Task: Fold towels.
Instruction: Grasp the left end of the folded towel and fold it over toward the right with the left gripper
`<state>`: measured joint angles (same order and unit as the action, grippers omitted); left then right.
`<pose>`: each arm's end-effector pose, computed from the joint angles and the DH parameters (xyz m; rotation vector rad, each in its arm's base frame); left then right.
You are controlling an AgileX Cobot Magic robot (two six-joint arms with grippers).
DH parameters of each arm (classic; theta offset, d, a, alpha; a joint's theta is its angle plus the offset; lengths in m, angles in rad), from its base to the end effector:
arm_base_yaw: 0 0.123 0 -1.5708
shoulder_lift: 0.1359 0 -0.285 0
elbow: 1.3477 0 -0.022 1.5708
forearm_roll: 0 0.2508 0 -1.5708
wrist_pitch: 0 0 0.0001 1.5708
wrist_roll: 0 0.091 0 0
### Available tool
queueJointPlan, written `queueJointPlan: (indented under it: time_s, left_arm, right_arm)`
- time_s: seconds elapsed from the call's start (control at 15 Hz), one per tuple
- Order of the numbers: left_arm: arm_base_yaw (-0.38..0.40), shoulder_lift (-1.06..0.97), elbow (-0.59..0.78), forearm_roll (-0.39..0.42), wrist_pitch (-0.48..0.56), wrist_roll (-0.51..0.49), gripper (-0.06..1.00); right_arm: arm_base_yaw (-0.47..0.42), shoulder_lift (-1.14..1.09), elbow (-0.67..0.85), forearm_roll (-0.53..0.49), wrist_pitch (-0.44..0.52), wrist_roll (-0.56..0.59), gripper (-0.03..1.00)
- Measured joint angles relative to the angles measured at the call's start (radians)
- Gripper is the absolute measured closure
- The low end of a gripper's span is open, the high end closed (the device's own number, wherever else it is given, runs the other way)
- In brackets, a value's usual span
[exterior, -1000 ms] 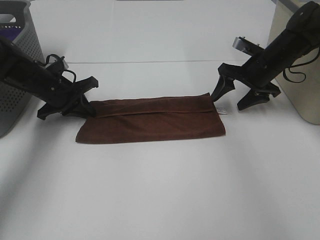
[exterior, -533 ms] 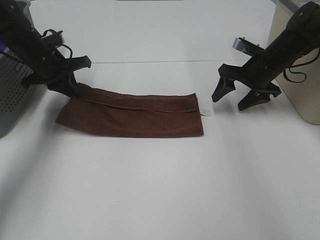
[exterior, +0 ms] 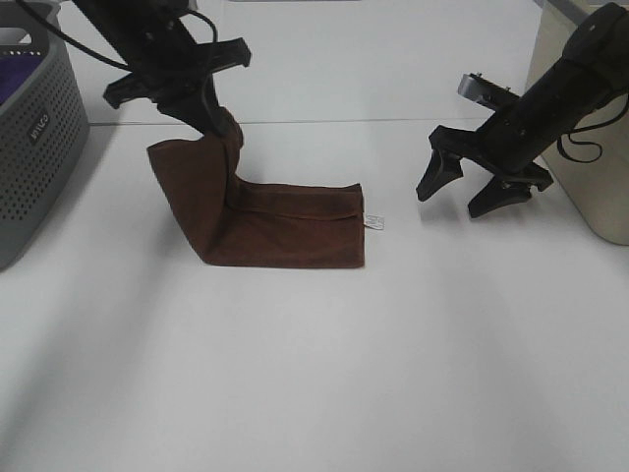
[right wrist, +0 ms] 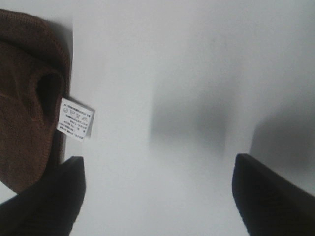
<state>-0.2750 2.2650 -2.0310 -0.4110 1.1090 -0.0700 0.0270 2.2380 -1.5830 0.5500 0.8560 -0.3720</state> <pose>0.4635 -0.1646 0.2206 0.1115 2.8322 -0.6383 0.4459 0.0480 0.1231 -0.0912 2.8646 0.5954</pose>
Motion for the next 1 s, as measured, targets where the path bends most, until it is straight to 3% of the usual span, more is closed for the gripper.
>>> queueJointPlan:
  time_s: [0.47,0.6,0.8,1.0]
  left_arm:
    - [-0.116,0.135,0.0,-0.151,-0.212,-0.081,0.89]
    - [-0.14,0.154,0.0,-0.159,-0.233,-0.086,0.8]
    - [-0.17,0.156,0.0,-0.187,-0.298,-0.087,0.6]
    - [-0.18,0.156,0.0,-0.297,-0.357,-0.078,0.4]
  right_arm:
    - [0.0,0.0,0.0,-0.001,0.005,0.0,0.2]
    - [0.0,0.0,0.0,-0.001,0.005,0.0,0.2]
    - [0.0,0.0,0.0,-0.001,0.005,0.0,0.2]
    - [0.0,0.0,0.0,-0.001,0.005,0.0,0.2]
